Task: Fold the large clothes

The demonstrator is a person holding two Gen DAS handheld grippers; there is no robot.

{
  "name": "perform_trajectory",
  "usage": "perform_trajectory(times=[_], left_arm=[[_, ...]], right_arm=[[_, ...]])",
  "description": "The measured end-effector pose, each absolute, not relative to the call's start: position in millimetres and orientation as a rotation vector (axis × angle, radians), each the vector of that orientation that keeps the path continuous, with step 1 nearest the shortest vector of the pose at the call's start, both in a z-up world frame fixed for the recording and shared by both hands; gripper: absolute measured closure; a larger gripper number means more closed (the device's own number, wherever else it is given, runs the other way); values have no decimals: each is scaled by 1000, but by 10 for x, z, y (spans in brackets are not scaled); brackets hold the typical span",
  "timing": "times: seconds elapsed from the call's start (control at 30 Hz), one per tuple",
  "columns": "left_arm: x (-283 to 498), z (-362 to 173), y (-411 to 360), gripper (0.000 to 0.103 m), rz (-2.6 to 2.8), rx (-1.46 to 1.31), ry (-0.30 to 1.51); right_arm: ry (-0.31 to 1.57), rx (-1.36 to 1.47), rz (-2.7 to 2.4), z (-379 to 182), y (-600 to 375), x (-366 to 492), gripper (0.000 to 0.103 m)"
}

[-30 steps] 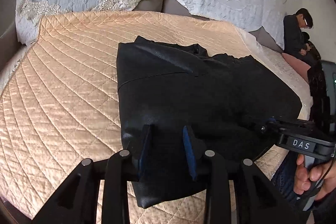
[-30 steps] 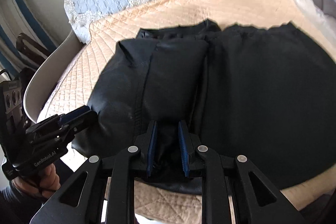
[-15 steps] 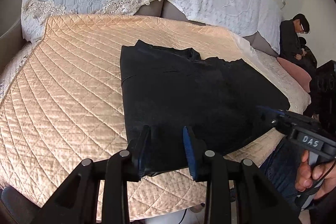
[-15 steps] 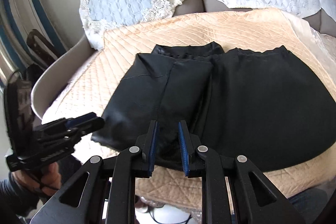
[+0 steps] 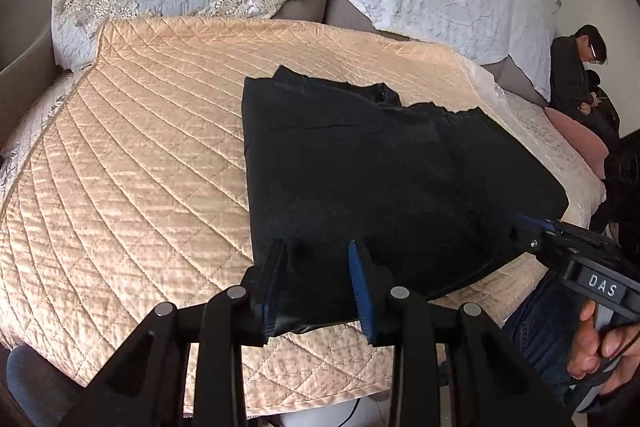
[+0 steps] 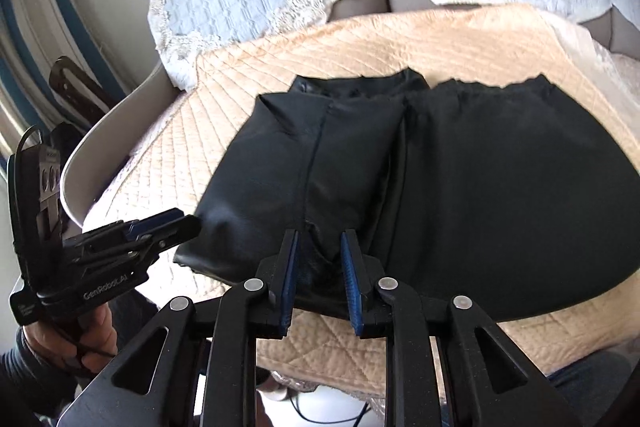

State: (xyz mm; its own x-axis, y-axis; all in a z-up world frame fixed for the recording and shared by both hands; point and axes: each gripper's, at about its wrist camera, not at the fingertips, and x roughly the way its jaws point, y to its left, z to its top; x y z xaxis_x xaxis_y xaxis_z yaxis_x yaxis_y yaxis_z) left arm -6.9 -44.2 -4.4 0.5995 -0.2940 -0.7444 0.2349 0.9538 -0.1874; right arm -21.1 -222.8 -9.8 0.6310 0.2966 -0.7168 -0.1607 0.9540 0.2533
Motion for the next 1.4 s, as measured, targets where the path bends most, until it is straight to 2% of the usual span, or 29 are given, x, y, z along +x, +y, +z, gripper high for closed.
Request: perform_trajectory(times=[0.27,0.63,0.7,0.73,0.8,1.4], left_arm=[[-45,80,-491,70,-275,-48,859],[70,116,-716,69,-291,-23,865],[95,114,-792,69,-302,-14,865],[111,111,-832,69,-309,-10,866],[145,103,-910,69,-321,-3,866],[477,-203,-1434,68,-364,25,876]], right_arm=[[830,157,245,-70,-2181,-169,81],[790,185,167,-23,-2612,-201,80],[790,203,151,-32,-2731,-217,75],[790,216,140,-41,-2801,-223,65],[783,235,121,-62,-2927,-249,58],[790,448,-72,-326,-4053,-391,57]])
